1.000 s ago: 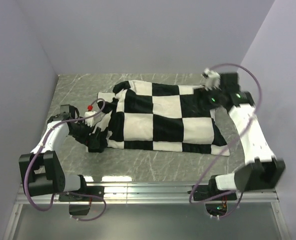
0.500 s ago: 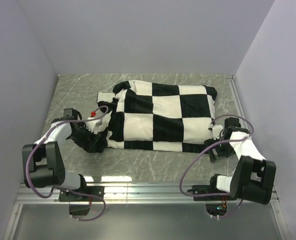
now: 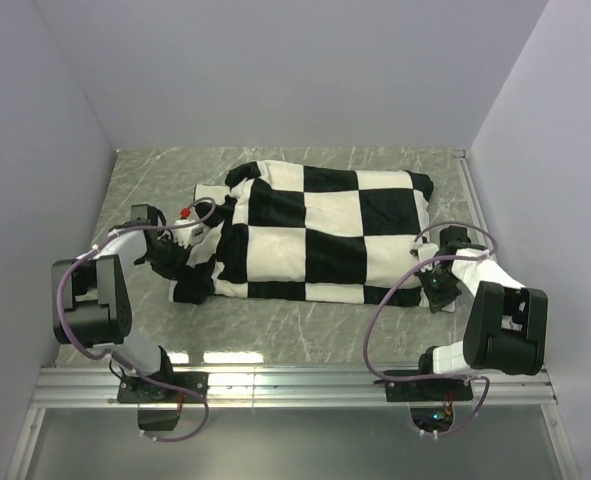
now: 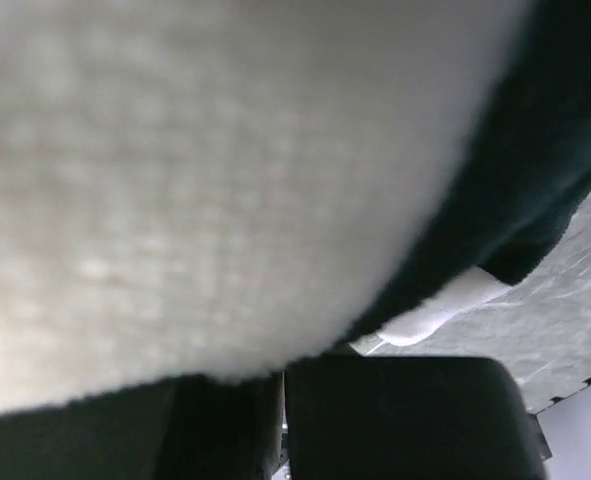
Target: Put the pillow into the pillowcase
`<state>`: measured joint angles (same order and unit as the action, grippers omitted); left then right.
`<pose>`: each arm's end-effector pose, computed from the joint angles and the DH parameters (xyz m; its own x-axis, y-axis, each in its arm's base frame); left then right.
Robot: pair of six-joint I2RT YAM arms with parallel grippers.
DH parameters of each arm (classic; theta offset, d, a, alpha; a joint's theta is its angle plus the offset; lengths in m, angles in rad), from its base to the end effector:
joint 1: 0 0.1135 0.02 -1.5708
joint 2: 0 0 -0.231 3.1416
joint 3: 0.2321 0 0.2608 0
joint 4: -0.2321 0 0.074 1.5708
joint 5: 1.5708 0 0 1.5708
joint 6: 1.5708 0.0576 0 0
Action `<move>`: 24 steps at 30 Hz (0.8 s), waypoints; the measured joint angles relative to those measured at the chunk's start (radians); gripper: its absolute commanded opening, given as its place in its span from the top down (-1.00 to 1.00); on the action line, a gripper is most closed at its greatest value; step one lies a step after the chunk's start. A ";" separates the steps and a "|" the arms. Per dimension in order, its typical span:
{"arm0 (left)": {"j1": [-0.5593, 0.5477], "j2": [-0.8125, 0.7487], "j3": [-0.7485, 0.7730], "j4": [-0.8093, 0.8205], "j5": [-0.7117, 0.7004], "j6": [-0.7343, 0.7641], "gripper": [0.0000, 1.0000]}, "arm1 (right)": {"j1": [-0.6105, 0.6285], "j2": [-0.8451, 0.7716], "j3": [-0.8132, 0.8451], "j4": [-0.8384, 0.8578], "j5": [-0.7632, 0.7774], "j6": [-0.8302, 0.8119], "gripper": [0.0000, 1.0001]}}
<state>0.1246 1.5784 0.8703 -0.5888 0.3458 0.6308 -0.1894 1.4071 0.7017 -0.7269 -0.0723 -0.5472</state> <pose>0.2884 0.0164 0.1016 -0.7867 0.4607 -0.4109 0.5425 0.8336 -0.1040 0.2293 -0.0397 0.0923 -0.9233 -0.3514 -0.1551 -0.3541 0.9351 -0.0107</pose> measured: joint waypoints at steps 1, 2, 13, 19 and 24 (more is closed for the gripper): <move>0.000 0.004 0.007 -0.007 0.005 -0.005 0.99 | 0.000 -0.002 0.002 -0.003 -0.006 0.002 1.00; 0.000 0.004 0.010 -0.014 0.013 -0.009 0.99 | -0.002 -0.007 0.005 -0.003 -0.019 0.003 1.00; 0.041 -0.072 0.142 -0.179 0.102 -0.035 -0.05 | -0.011 -0.200 0.245 -0.053 -0.147 0.026 0.89; 0.058 -0.088 0.174 -0.257 0.112 0.010 -0.99 | -0.014 -0.174 0.188 -0.078 -0.124 0.000 -0.98; 0.058 -0.214 0.053 -0.276 0.132 0.108 -0.99 | -0.014 -0.207 0.026 -0.054 -0.094 -0.040 -1.00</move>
<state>0.1822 1.3640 0.9230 -0.8646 0.4778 0.7383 -0.2035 1.2003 0.7277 -0.7811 -0.1665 -0.5873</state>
